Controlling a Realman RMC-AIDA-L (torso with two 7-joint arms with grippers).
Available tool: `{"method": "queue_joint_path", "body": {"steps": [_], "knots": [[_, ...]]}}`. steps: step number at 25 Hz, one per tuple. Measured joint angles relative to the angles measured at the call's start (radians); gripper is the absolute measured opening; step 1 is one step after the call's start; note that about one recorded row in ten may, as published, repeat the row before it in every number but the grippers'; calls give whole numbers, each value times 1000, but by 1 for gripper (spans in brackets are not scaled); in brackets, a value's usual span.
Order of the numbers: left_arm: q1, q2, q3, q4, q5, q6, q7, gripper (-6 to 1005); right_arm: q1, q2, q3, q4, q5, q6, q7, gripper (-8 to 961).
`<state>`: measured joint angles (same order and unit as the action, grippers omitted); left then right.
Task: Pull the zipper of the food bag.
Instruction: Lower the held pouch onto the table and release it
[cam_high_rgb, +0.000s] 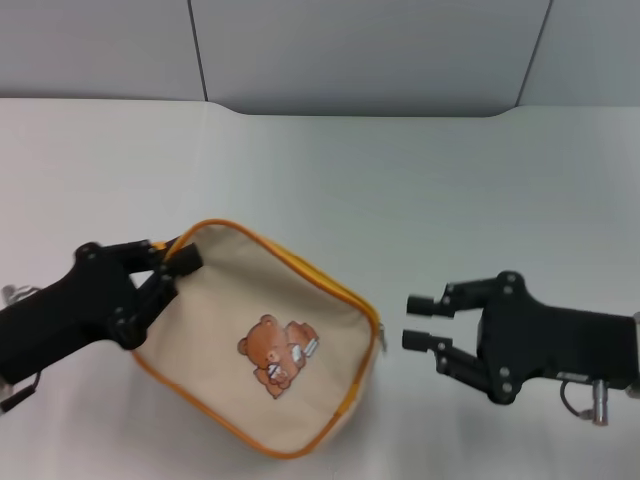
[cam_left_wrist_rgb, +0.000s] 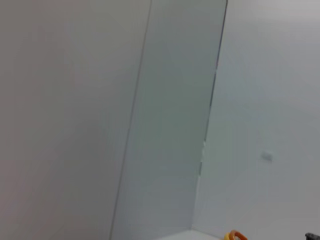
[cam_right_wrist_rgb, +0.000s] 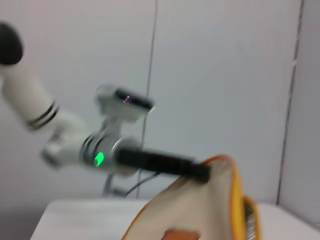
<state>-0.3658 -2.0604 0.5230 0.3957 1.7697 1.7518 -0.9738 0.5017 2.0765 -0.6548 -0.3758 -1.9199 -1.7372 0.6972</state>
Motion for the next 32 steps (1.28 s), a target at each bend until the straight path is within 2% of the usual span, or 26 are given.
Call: {"method": "queue_joint_path", "body": {"steps": [4, 8, 9, 12, 14, 18, 19, 21, 24, 26, 32], "knots": [[36, 3, -6, -44, -43, 13, 44, 68, 4, 0, 115, 6, 1, -47, 56, 263], [35, -5, -11, -82, -68, 11, 73, 68, 7, -1, 162, 6, 1, -59, 79, 401], [27, -9, -11, -121, -102, 13, 110, 68, 8, -2, 179, 6, 3, -64, 85, 429], [20, -10, -11, -149, -133, 17, 134, 68, 7, -3, 185, 6, 8, -66, 85, 513], [-26, -12, -11, -201, -196, 22, 174, 68, 4, -9, 186, 2, 12, -69, 101, 570], [-68, -13, -11, -245, -207, 16, 178, 69, 1, -22, 186, -3, 15, -77, 120, 692], [-81, -15, -11, -264, -213, 14, 185, 69, -2, -31, 188, 0, 21, -81, 124, 726], [-112, -19, -10, -327, -229, 2, 238, 72, -3, -33, 190, 1, 23, -82, 124, 792], [-132, -21, 14, -390, -219, -52, 322, 80, -9, -34, 197, 1, 24, -91, 124, 792], [-130, -21, 23, -393, -216, -67, 324, 85, -9, -34, 197, 2, 24, -91, 124, 792], [-60, -19, 45, -395, -215, -108, 290, 101, -9, -32, 196, 2, 24, -91, 132, 792]]}}
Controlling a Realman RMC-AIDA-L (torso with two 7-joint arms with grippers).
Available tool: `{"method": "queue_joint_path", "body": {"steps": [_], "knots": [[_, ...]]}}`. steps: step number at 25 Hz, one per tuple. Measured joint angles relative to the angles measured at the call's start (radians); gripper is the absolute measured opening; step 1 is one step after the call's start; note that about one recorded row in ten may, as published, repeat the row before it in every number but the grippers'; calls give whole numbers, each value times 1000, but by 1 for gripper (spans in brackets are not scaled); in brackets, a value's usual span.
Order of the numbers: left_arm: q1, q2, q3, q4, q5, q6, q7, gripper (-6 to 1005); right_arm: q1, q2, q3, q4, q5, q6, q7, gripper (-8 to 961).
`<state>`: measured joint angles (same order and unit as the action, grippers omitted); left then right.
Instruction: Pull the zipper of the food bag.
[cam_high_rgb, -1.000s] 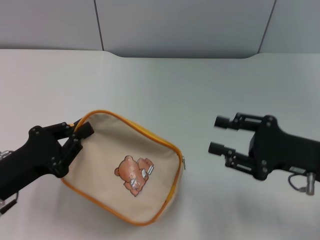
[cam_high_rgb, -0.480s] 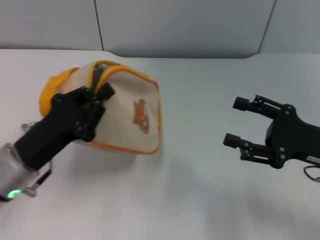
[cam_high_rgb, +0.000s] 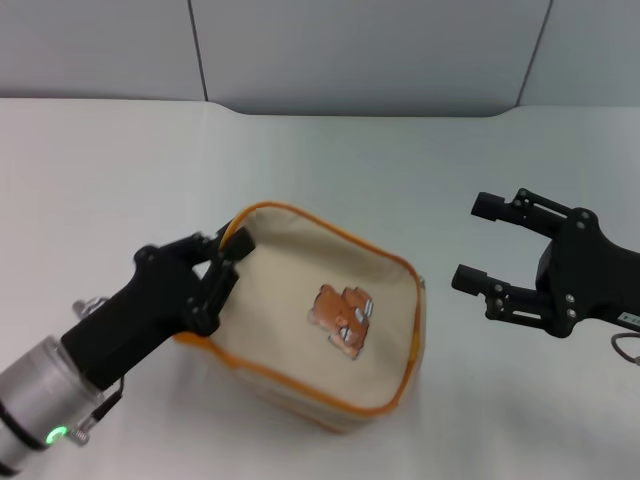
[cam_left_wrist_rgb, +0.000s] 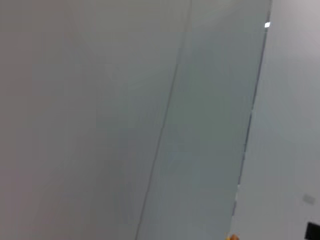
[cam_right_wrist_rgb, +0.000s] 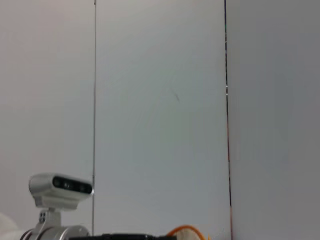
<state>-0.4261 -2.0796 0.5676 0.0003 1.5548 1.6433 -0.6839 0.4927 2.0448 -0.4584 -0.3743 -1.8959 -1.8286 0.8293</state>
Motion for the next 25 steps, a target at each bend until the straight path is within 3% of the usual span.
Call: {"method": "queue_joint_path", "body": {"steps": [7, 11, 12, 16, 17, 21, 22, 25], "knots": [[21, 7, 0, 29, -1, -43, -105, 120, 10, 4, -8, 0, -5, 0, 7, 792], [31, 9, -13, 72, -9, -3, -154, 293, 11, 4, -8, -1, -6, 0, 15, 792], [39, 11, -18, 133, -8, 34, -232, 336, 13, 4, -9, -4, -7, -6, 29, 792], [52, 24, 6, 232, 4, 105, -339, 421, 15, -1, -16, -6, -10, -34, 51, 792], [59, 42, 58, 289, 32, 172, -374, 443, 15, -10, -42, -10, -11, -60, 78, 792], [61, 67, 134, 342, 95, 265, -379, 528, 21, -31, -115, -13, -11, -79, 128, 792], [61, 73, 153, 362, 134, 282, -378, 549, 27, -39, -176, -18, -11, -79, 154, 792], [59, 75, 160, 380, 189, 284, -379, 724, 31, -41, -209, -23, -11, -75, 166, 792]]}}
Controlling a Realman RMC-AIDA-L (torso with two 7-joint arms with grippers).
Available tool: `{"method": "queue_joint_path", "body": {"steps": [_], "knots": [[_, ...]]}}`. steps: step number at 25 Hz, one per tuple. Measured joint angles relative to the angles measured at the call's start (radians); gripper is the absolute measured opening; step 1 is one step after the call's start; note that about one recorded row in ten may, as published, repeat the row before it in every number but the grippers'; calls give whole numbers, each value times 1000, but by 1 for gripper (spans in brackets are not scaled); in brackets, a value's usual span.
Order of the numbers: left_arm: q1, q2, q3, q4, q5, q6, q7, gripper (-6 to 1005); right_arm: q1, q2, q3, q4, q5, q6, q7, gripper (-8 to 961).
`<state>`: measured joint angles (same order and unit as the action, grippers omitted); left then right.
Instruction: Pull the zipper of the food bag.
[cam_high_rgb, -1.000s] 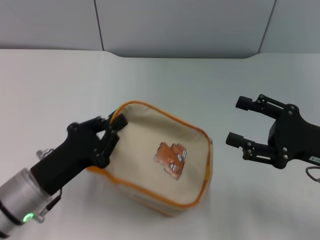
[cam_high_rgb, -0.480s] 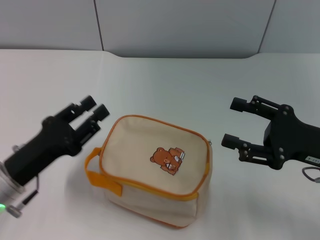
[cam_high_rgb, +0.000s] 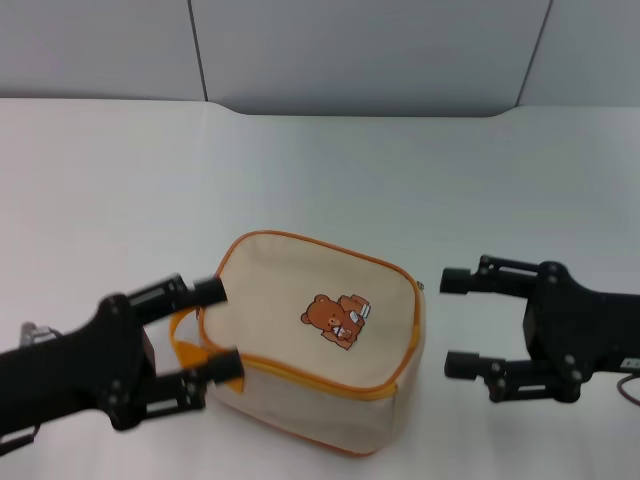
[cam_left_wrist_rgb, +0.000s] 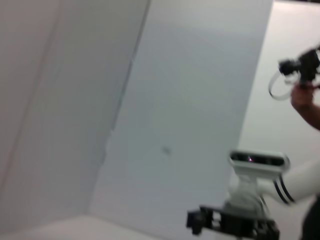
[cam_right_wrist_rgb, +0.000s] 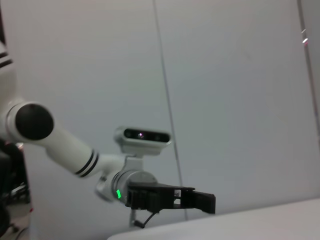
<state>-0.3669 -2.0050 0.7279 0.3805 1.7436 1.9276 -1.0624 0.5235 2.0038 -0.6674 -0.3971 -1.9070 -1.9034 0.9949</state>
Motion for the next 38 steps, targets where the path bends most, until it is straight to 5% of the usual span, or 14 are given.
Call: {"method": "queue_joint_path", "body": {"steps": [6, 38], "knots": [[-13, 0, -2, 10, 73, -7, 2, 801, 3, 2, -44, -2, -2, 8, 7, 792], [-15, 11, 4, 71, 77, -5, -3, 801, -1, 7, -49, 3, -1, 24, 11, 792]]}}
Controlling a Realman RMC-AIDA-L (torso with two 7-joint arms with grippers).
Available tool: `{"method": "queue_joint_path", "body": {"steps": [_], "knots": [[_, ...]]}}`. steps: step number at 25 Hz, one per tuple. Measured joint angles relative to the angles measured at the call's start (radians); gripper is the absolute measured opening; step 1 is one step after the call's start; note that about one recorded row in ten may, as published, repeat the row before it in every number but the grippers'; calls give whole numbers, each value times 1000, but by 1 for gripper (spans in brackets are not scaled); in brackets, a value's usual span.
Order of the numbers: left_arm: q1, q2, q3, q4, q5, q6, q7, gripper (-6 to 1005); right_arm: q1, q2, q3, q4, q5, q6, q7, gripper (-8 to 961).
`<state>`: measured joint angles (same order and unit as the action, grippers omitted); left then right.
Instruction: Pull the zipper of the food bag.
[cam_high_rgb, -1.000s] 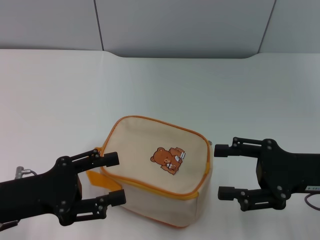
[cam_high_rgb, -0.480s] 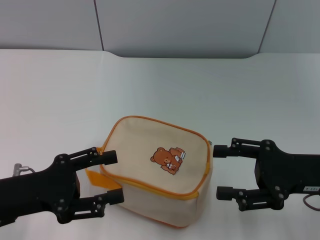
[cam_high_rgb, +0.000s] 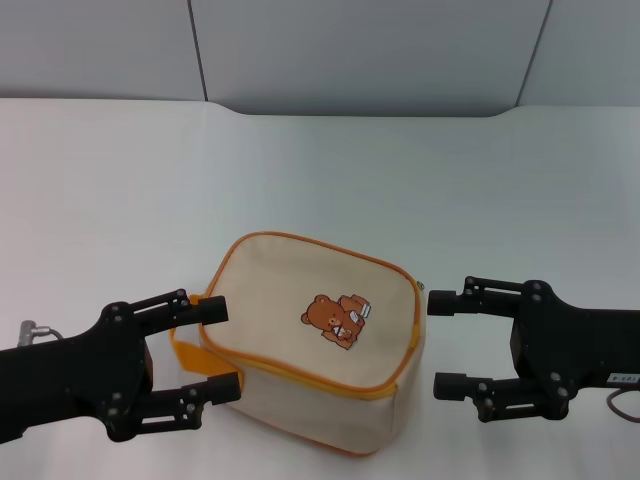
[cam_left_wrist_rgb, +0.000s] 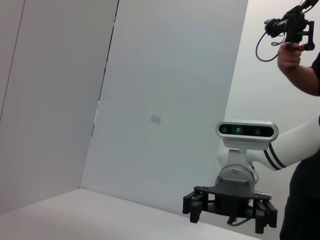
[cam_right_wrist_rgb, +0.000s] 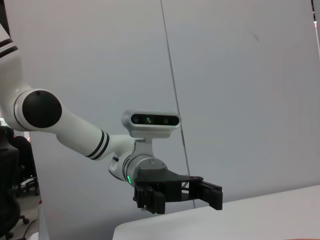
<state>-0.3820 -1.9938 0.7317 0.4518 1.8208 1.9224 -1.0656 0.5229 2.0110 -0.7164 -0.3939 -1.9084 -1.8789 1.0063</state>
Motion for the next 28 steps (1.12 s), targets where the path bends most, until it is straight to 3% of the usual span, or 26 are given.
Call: {"method": "queue_joint_path", "body": {"steps": [28], "knots": [[-22, 0, -1, 15, 23, -2, -11, 801, 5, 8, 0, -4, -2, -1, -5, 792]]}}
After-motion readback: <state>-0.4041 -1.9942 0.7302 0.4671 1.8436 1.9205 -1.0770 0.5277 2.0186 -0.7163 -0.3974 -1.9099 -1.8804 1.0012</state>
